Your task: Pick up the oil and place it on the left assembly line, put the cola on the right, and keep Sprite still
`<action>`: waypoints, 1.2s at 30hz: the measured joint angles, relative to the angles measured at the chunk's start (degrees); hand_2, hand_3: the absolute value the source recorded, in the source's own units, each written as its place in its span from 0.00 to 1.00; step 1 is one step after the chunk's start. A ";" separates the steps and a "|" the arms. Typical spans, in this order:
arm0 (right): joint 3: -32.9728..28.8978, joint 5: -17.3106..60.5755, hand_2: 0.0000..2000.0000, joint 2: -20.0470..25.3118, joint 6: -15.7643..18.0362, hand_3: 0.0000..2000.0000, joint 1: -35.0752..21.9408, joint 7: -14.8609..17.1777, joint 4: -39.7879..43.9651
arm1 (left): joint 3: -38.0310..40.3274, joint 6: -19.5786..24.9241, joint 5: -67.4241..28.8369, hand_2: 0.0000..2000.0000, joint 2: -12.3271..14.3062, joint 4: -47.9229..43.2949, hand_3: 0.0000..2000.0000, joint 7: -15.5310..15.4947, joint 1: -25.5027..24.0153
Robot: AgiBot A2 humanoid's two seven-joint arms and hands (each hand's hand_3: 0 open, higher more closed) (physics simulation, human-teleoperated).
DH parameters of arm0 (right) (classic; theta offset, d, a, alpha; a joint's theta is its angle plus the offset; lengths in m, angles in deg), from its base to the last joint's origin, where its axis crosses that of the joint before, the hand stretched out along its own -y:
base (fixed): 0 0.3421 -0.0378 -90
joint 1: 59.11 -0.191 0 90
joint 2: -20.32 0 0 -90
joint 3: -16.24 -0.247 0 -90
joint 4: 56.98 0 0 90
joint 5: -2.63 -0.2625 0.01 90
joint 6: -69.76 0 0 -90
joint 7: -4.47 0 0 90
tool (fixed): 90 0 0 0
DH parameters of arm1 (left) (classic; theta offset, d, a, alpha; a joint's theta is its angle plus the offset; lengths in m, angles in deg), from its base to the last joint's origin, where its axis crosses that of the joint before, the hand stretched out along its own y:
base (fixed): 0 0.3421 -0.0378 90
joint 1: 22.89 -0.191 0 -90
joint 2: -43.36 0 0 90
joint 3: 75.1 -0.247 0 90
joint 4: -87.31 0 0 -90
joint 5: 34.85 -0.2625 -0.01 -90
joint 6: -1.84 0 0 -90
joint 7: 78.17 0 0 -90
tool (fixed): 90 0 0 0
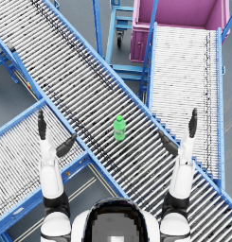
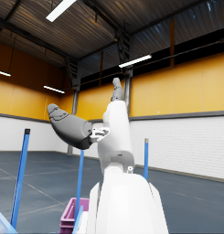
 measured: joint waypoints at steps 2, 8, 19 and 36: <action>1.14 -1.67 0.00 -0.52 0.33 0.00 0.77 0.33 0.44 | -1.01 -0.33 1.67 0.00 -0.55 0.56 0.00 0.33 -0.87; 5.64 -8.31 0.00 -2.71 1.62 0.00 3.30 1.64 2.13 | -4.99 -1.63 8.30 0.00 -2.87 2.78 0.00 1.63 -3.80; 14.72 -21.68 0.00 -7.18 4.22 0.00 8.07 4.27 5.52 | -13.00 -4.26 21.68 0.00 -7.56 7.24 0.00 4.25 -9.37; 19.33 -28.46 0.00 -9.41 5.53 0.00 10.47 5.59 7.25 | -17.07 -5.59 28.44 0.00 -9.89 9.52 0.00 5.58 -12.16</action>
